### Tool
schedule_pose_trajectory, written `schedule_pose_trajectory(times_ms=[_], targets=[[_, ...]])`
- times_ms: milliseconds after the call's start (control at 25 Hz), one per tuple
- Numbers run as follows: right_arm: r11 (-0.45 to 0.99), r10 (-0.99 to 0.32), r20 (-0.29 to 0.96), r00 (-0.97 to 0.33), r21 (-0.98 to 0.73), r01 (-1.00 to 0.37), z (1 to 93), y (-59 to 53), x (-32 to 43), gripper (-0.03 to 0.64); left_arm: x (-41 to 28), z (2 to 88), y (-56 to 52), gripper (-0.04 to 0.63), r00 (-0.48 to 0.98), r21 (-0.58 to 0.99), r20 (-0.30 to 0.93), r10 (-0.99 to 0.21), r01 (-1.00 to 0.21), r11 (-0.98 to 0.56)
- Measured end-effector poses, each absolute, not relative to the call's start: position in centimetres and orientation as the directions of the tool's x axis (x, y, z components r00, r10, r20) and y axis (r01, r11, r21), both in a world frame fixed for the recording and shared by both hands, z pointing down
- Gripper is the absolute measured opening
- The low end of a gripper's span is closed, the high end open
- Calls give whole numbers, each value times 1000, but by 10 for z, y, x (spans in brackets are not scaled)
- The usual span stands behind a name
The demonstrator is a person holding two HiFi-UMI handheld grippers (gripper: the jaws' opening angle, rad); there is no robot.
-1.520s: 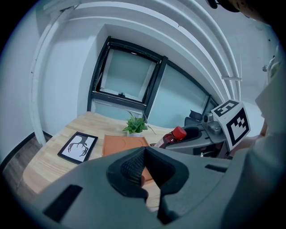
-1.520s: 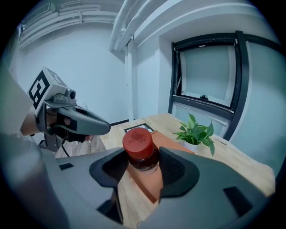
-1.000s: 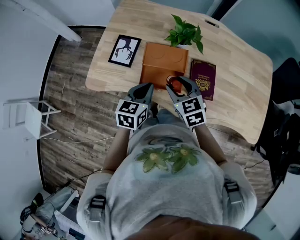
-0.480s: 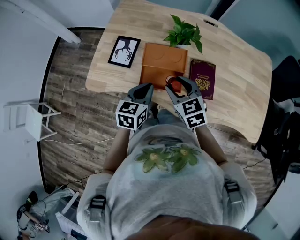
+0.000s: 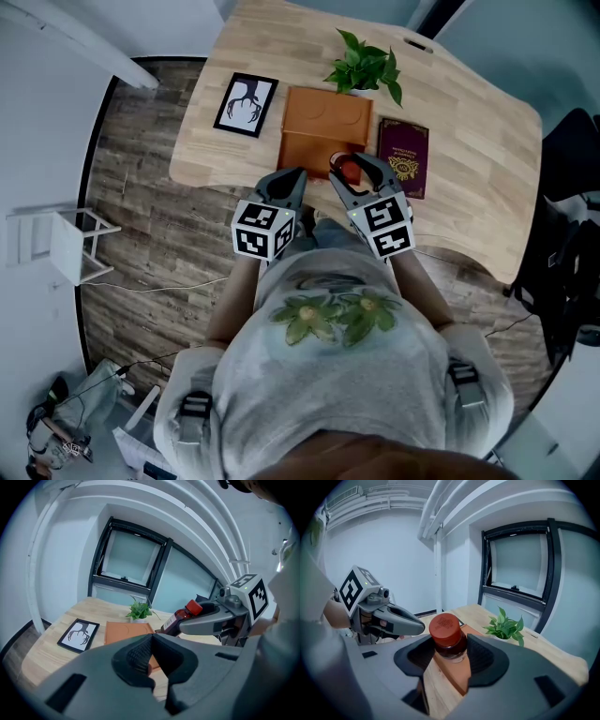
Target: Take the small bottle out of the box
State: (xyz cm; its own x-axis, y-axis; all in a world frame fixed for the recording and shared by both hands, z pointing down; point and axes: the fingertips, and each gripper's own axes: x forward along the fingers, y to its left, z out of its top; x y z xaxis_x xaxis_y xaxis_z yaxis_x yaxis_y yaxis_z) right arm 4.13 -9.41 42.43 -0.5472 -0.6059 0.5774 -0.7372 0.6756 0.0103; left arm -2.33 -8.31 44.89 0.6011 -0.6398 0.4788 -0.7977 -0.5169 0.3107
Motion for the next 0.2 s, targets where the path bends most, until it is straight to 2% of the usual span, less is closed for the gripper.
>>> schedule_pose_trajectory(times_ms=[200], targets=[[677, -605, 578, -548, 12, -736, 424, -96, 41, 213, -23, 449, -84, 8, 604, 314, 480, -637, -796, -518]])
